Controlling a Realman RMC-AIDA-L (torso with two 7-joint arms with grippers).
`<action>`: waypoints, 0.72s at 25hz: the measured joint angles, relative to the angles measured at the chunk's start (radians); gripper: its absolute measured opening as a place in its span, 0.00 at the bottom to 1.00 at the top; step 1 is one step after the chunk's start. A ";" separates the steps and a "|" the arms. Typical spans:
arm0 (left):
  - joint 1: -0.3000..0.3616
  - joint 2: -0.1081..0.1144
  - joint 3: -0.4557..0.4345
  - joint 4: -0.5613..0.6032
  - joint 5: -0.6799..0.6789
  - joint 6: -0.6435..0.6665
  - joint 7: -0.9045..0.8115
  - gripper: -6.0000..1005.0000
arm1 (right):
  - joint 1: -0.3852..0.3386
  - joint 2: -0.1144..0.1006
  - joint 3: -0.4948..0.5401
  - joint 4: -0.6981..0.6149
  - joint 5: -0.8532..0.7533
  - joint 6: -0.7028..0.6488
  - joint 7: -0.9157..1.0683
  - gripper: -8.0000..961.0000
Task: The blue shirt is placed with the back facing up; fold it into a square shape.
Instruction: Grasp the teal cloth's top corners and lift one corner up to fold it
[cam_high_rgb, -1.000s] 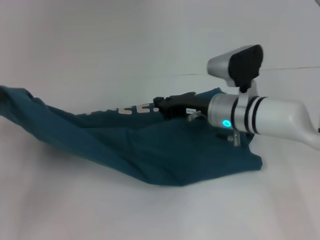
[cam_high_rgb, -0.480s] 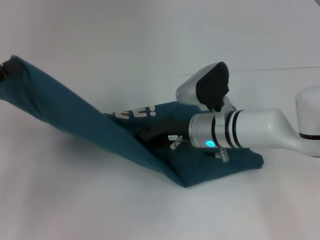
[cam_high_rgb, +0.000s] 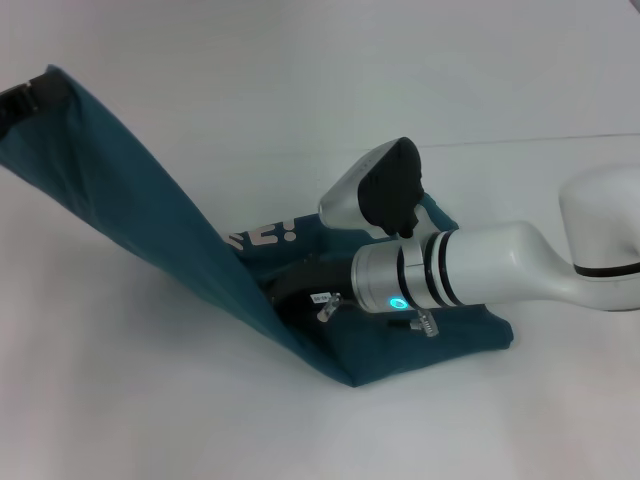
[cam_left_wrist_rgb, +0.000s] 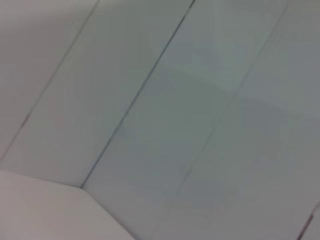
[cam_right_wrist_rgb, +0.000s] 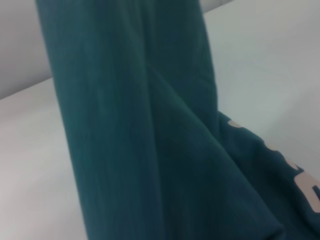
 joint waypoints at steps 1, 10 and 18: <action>-0.006 0.001 0.007 0.000 0.000 0.000 0.000 0.02 | 0.007 0.000 0.002 0.007 0.000 0.000 0.001 0.03; -0.064 -0.004 0.050 -0.052 -0.002 -0.007 0.013 0.02 | 0.064 0.000 0.011 0.065 -0.001 -0.008 0.031 0.03; -0.109 -0.013 0.079 -0.118 -0.004 -0.030 0.052 0.02 | 0.071 0.000 0.035 0.086 -0.001 -0.030 0.045 0.03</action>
